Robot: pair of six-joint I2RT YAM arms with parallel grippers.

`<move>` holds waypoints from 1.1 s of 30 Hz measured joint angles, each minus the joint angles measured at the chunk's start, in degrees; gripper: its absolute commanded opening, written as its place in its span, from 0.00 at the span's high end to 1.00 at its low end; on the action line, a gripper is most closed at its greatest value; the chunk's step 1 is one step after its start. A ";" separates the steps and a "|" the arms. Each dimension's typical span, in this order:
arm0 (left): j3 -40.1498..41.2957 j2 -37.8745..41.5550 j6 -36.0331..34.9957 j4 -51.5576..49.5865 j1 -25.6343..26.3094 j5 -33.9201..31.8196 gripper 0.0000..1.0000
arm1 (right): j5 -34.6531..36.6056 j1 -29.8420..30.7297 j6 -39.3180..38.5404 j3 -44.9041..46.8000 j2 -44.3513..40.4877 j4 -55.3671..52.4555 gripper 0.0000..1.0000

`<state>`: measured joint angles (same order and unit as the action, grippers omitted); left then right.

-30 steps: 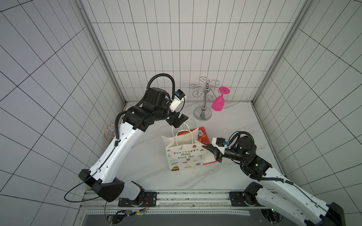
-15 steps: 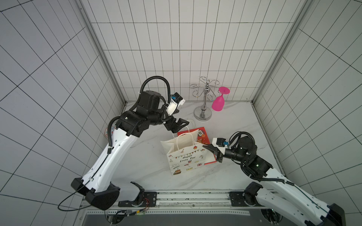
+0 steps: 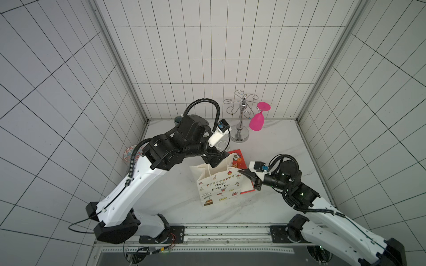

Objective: Put away the paper bag
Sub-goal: Press the paper bag.

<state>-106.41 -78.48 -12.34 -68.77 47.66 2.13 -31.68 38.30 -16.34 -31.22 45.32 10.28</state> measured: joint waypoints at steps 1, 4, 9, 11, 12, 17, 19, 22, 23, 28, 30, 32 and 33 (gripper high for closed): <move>-0.26 0.04 0.15 -0.70 0.20 -0.42 0.02 | 0.04 0.00 0.00 0.00 0.00 0.07 1.00; -1.68 0.37 0.85 -2.23 0.42 -0.83 0.02 | 0.13 0.00 0.00 0.00 0.24 0.26 1.00; -1.14 2.49 1.79 -3.17 0.42 -0.33 0.02 | 0.31 0.07 0.00 0.00 0.61 0.68 1.00; -0.09 3.10 1.86 -3.56 0.42 -0.42 0.02 | 0.33 0.11 0.00 0.00 0.63 0.70 1.00; 0.48 3.15 1.86 -3.98 0.42 -0.42 0.02 | 0.33 0.11 0.00 0.00 0.63 0.72 1.00; 3.43 1.97 1.42 -5.49 0.42 -0.35 0.08 | 0.50 0.22 0.00 0.00 0.63 0.70 1.00; 4.26 1.36 0.85 -5.88 0.42 -0.17 0.18 | 0.72 0.39 0.02 0.00 0.63 0.70 1.00; 4.63 0.44 -0.17 -6.21 0.72 0.07 0.40 | 0.92 0.48 0.02 0.00 0.68 0.72 1.00; 4.63 0.09 -0.46 -6.34 0.96 0.07 0.50 | 0.98 0.50 0.02 0.00 0.76 0.76 1.00; 4.63 -1.16 -4.02 -6.54 1.79 0.70 0.97 | 1.29 0.87 0.11 0.00 1.55 1.38 1.00; 4.63 -1.11 -6.05 -6.40 1.79 1.29 1.00 | 1.42 0.87 0.24 0.00 1.55 1.40 1.00; 4.96 -0.83 -8.04 -5.86 1.79 2.05 1.00 | 1.57 0.87 0.28 -0.02 1.55 1.33 1.00; 5.53 -0.52 -9.33 -5.35 1.79 2.69 1.00 | 1.62 0.87 0.37 -0.02 1.53 1.22 1.00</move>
<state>-100.88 -79.00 -21.67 -74.13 49.45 4.82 -30.06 39.18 -15.97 -31.24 46.85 11.51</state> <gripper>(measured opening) 0.046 0.047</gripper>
